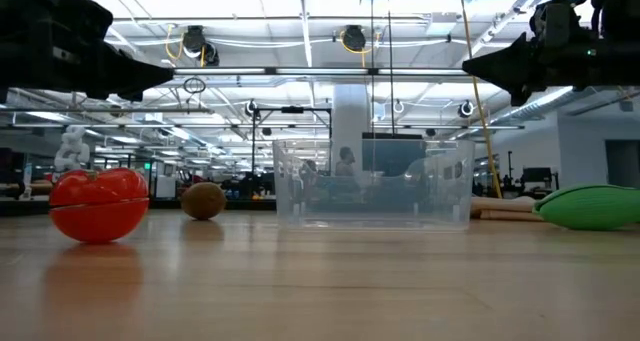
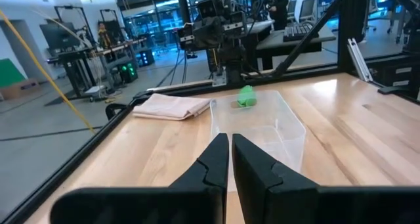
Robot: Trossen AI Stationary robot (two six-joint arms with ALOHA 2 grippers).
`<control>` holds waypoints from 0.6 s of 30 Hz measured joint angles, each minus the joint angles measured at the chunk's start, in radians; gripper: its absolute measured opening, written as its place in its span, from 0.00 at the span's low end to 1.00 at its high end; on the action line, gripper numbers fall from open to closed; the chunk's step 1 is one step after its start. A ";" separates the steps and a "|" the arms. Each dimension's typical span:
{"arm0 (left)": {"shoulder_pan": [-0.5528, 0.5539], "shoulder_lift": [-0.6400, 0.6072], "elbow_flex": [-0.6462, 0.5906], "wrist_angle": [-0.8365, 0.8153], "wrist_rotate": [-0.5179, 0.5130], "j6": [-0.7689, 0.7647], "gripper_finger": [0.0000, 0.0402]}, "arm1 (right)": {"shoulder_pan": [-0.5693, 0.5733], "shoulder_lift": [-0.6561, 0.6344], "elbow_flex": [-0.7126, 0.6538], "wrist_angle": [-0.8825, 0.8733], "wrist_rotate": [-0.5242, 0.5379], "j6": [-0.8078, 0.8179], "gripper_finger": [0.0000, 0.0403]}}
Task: Pick and placing Produce into tupperware
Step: Put the brown kiwi into the transparent bin
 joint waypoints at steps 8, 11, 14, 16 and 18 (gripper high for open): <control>0.000 0.000 0.000 0.040 -0.024 0.035 0.06 | 0.000 0.002 0.000 0.001 0.000 0.000 0.00; 0.001 0.000 0.000 0.082 -0.053 0.020 0.06 | 0.000 0.002 0.000 0.001 0.000 0.000 0.00; 0.001 0.000 0.000 0.105 -0.068 0.024 0.06 | 0.000 0.002 0.000 0.001 -0.001 -0.001 0.00; 0.001 0.000 0.000 0.112 -0.084 0.026 0.06 | 0.000 0.002 0.000 0.001 -0.001 -0.003 0.00; 0.003 0.000 0.000 0.107 -0.088 0.027 0.06 | 0.000 0.002 0.000 0.001 -0.001 -0.003 0.00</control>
